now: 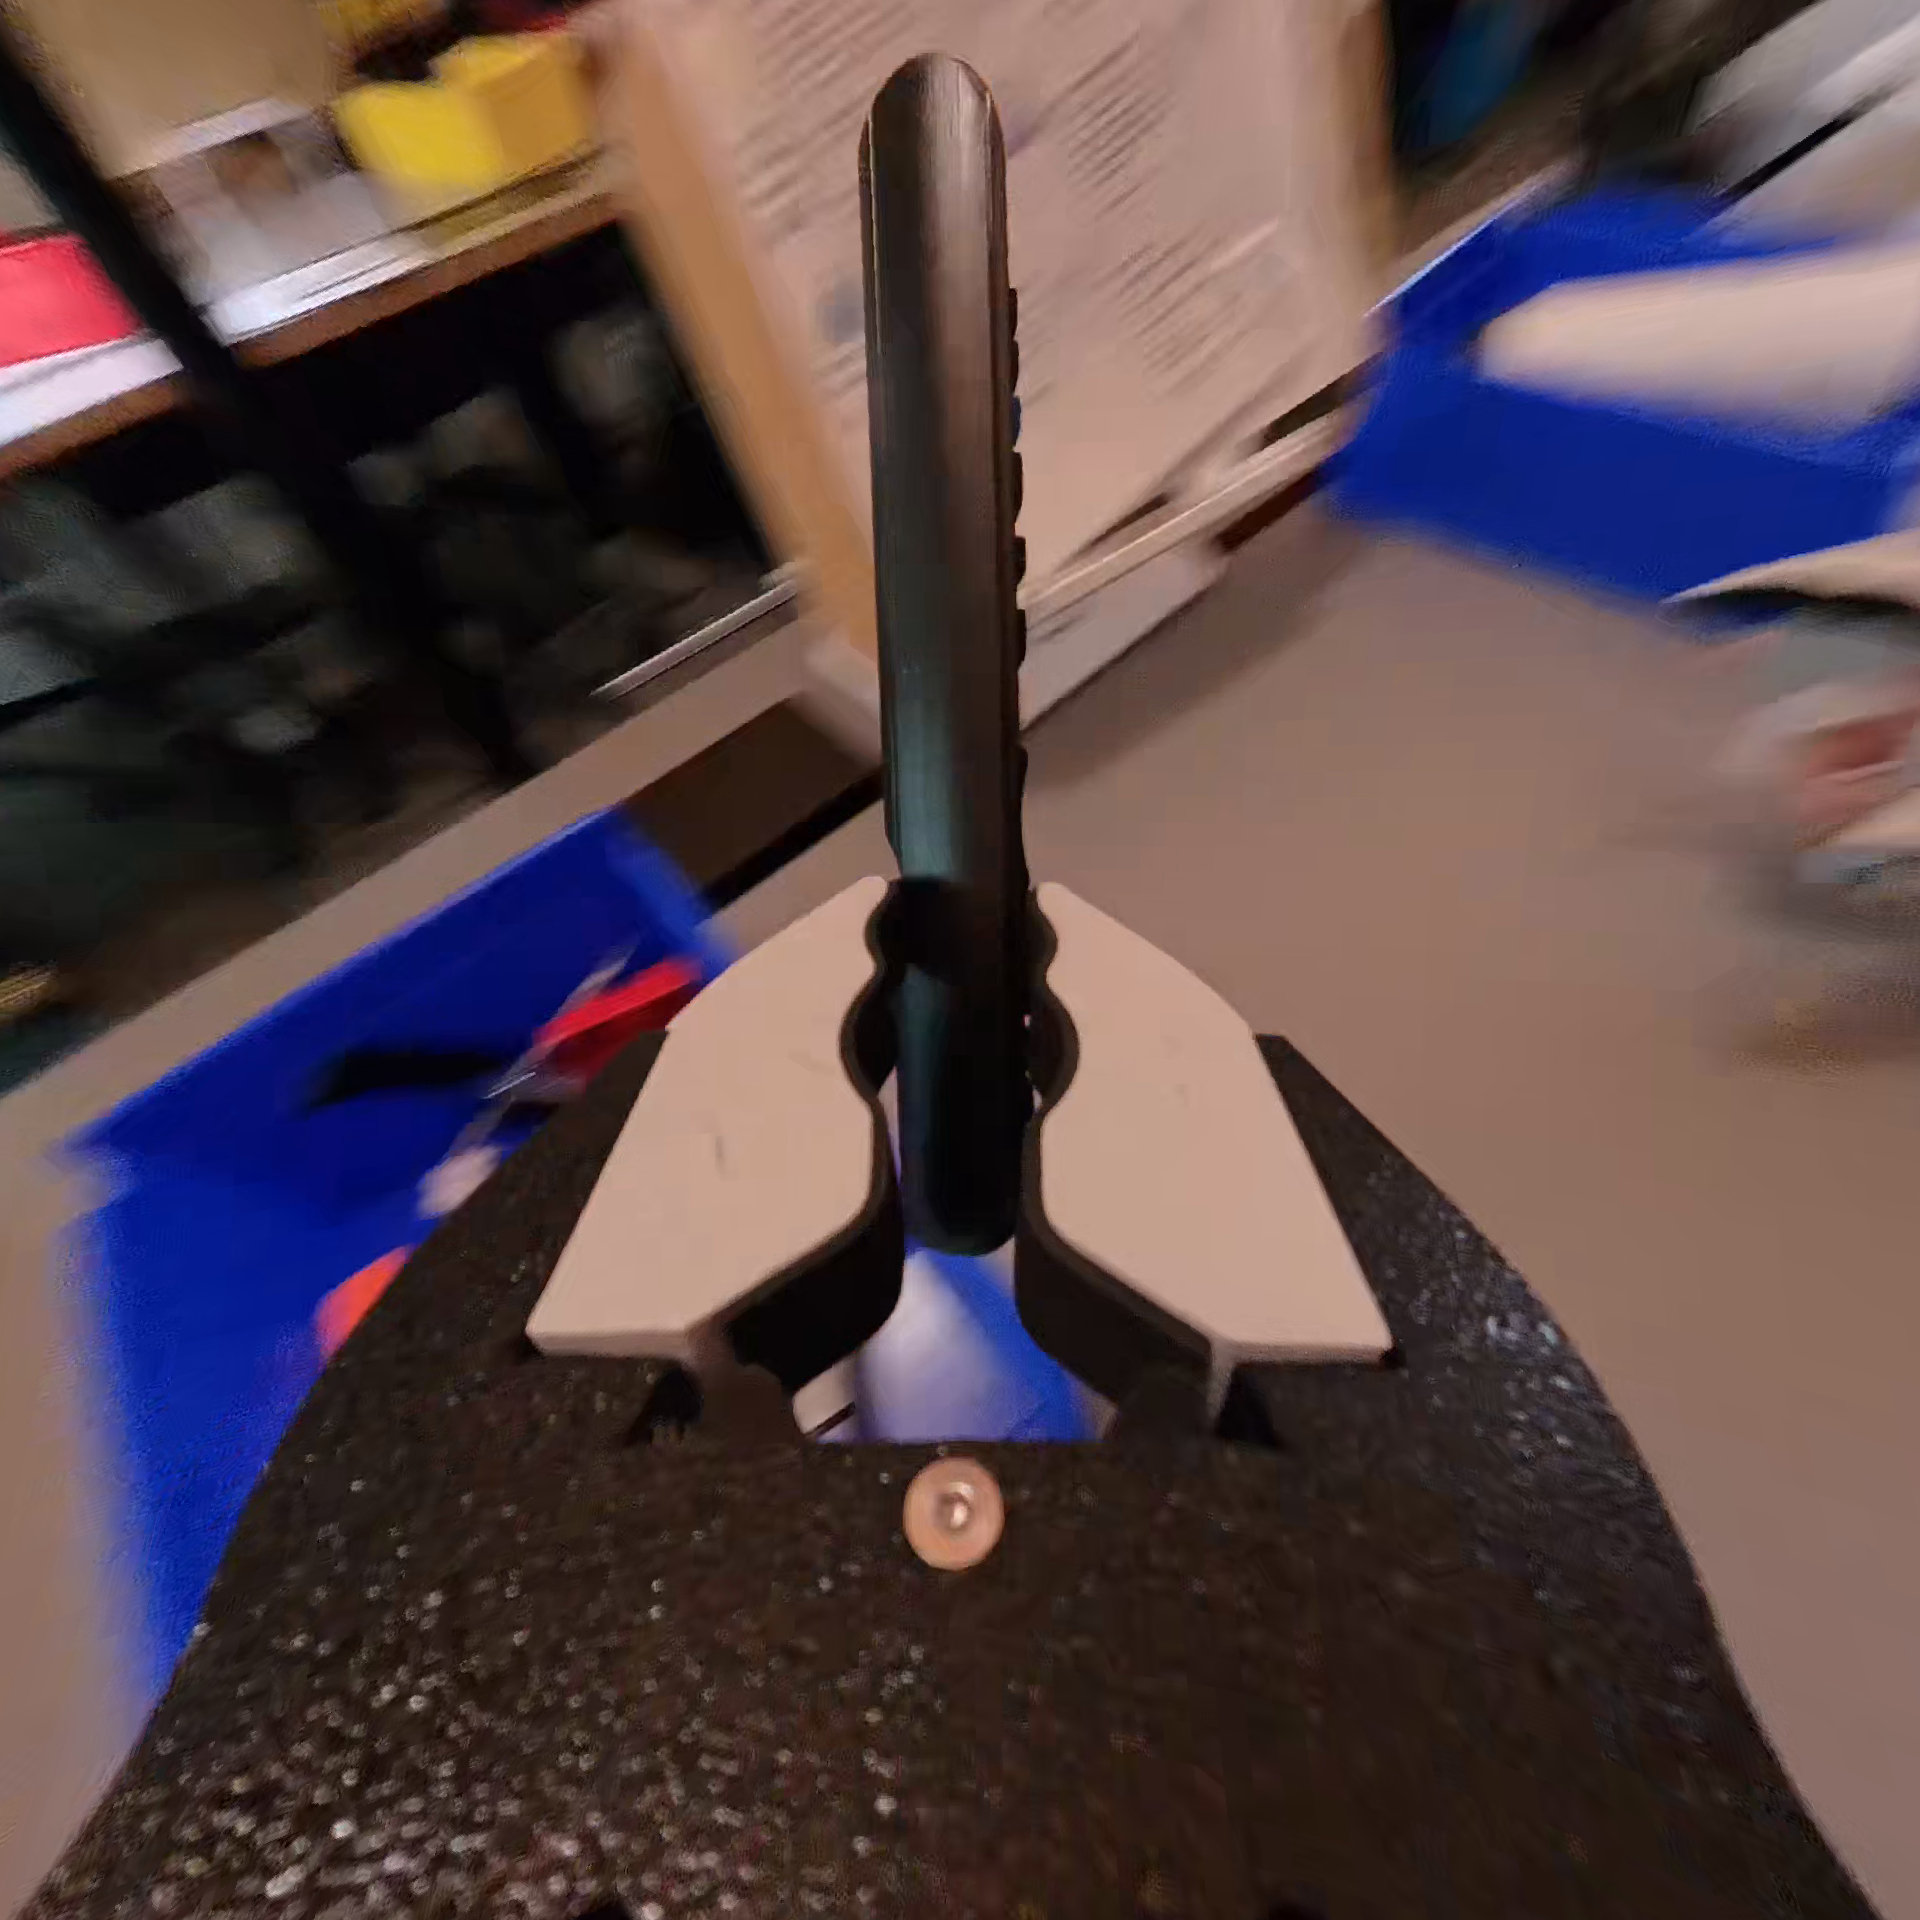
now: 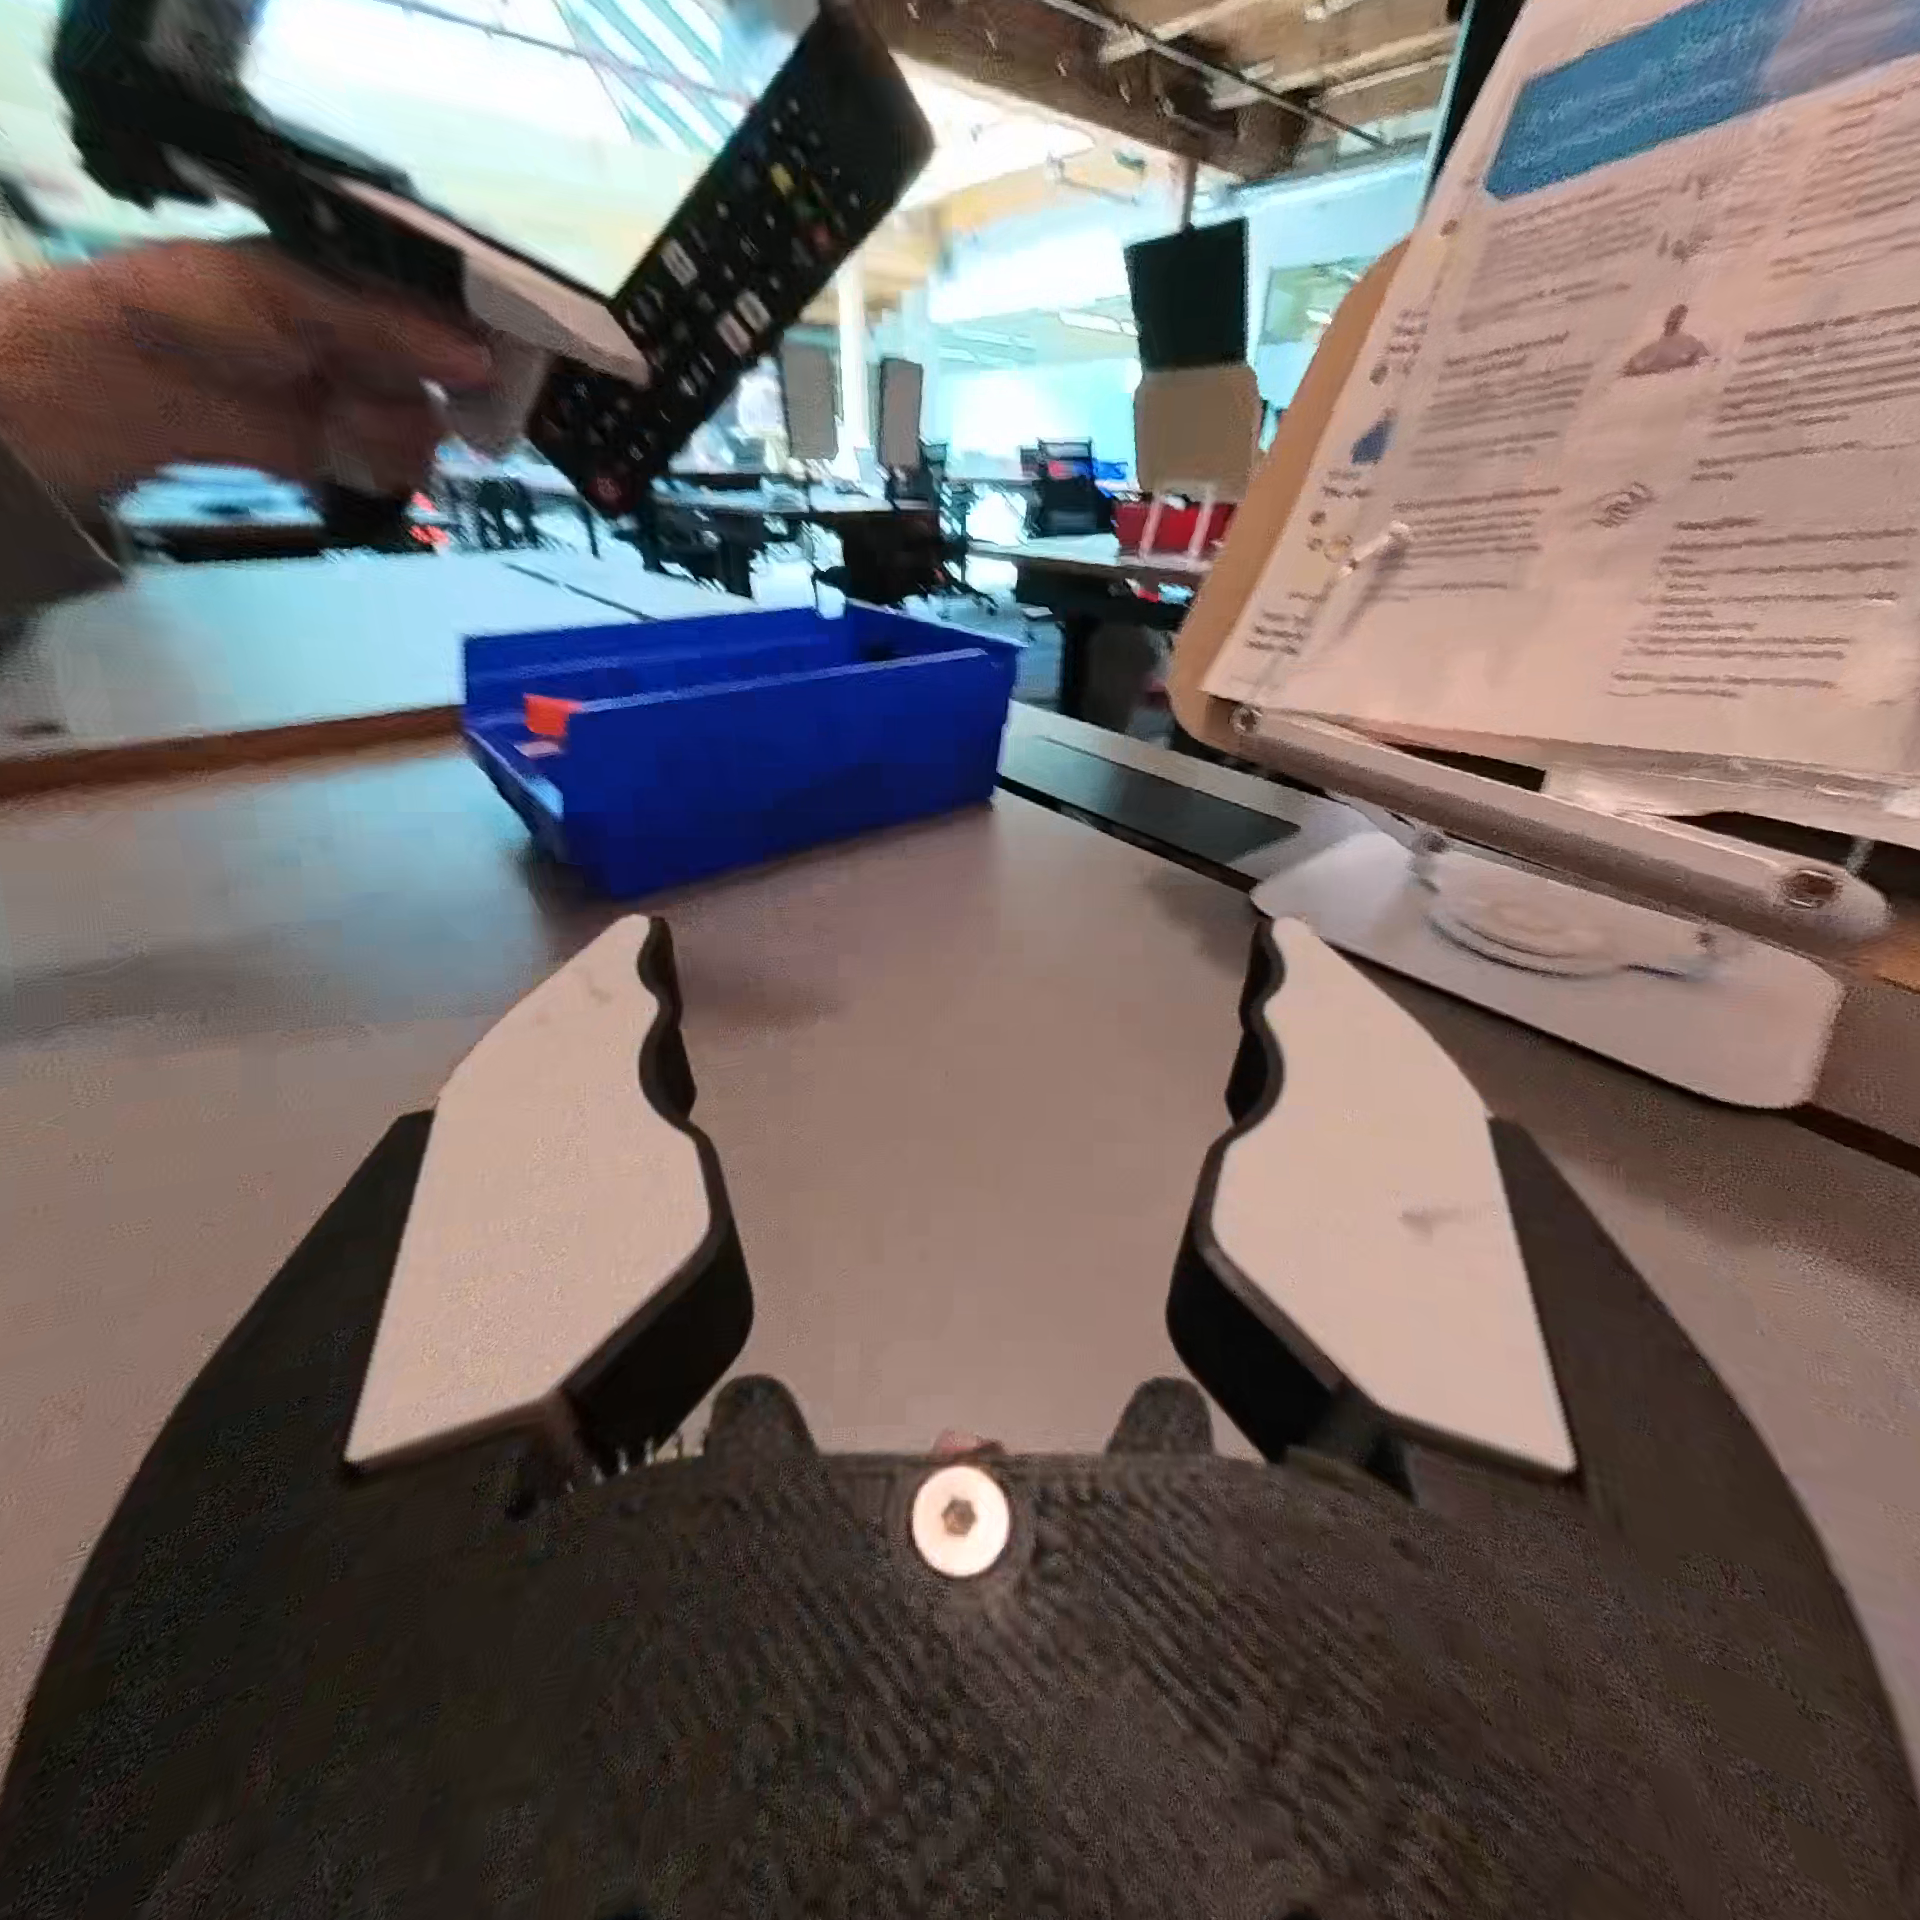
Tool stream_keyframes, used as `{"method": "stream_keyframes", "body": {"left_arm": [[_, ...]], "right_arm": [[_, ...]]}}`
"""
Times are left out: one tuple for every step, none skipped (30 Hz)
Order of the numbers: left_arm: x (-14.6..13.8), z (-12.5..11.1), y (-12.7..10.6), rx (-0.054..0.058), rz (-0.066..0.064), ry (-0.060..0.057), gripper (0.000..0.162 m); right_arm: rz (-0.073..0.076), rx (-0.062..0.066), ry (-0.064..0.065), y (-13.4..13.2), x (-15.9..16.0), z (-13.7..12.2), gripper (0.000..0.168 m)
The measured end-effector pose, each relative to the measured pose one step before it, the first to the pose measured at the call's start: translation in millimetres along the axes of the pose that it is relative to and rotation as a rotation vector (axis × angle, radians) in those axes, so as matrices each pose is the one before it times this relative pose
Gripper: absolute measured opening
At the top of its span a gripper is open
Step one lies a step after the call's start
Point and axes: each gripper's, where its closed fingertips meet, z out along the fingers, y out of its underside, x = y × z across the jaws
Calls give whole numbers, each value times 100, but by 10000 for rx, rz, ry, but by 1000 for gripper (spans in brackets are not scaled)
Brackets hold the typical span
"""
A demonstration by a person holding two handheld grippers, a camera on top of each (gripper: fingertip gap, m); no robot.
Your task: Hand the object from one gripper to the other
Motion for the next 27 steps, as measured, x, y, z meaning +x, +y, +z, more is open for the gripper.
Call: {"method": "stream_keyframes", "body": {"left_arm": [[3104,198,-908,733,-371,1262,20],[2889,673,-531,686,-334,1162,20],[2637,1051,-153,650,-235,1118,20],[2311,1316,184,621,-91,1070,20],[1857,1491,488,595,11,928,20],[1394,1534,675,578,105,780,20],[989,1456,820,529,39,663,20],[513,1286,851,457,-164,477,20],[118,1059,763,454,-239,285,20],[-42,758,616,481,-193,217,20],[-57,442,464,500,-224,217,20],[-66,238,279,509,-277,180,20],[-34,124,229,368,-310,166,20],[25,48,311,107,-235,163,20],[15,-59,443,-98,-26,99,20],[-31,-123,407,-87,120,-8,20],[64,-149,209,34,44,5,20],[212,-151,16,113,-49,95,20],[221,-147,-42,76,28,93,20],[206,-116,3,-29,193,34,20],[173,-21,54,-147,240,-21,20],[136,28,97,-232,172,-64,21],[67,20,37,-244,202,-138,21],[-125,-76,-122,-193,264,-281,26],[-178,-224,-147,-223,291,-280,35],[-159,-324,-135,-253,262,-197,45],[-145,-391,-111,-242,219,-146,49]], "right_arm": [[366,470,-544,-885,-1026,41,101],[417,500,-679,-923,-1179,59,98],[601,588,-774,-1076,-1185,102,93],[728,592,-695,-1069,-956,174,86],[689,521,-645,-945,-815,250,79],[435,344,-516,-592,-567,341,72],[111,107,-212,-136,-136,355,66],[-117,-50,29,205,173,322,66],[-174,-113,160,465,368,227,65],[-69,-158,84,616,185,106,65],[-17,-206,-104,767,-201,28,62],[-106,-279,-96,896,-192,-5,52],[-230,-213,107,674,21,-49,44],[-281,-90,92,369,15,78,42],[-228,-53,-153,234,-331,123,32],[-51,-76,115,255,108,203,33],[-52,-89,111,227,106,196,29],[-70,-40,-46,58,-71,86,25],[15,-148,-165,11,-202,49,24],[-70,-232,-80,40,-127,3,23],[-177,-183,-14,19,-64,-73,23],[-148,-131,-62,-30,-50,-196,23],[-144,-267,-115,93,-2,-274,23],[-274,-487,-67,383,62,-288,23],[-336,-591,5,585,163,-405,23],[-289,-578,-32,634,121,-465,23],[-71,-612,-280,750,-149,-488,23]]}}
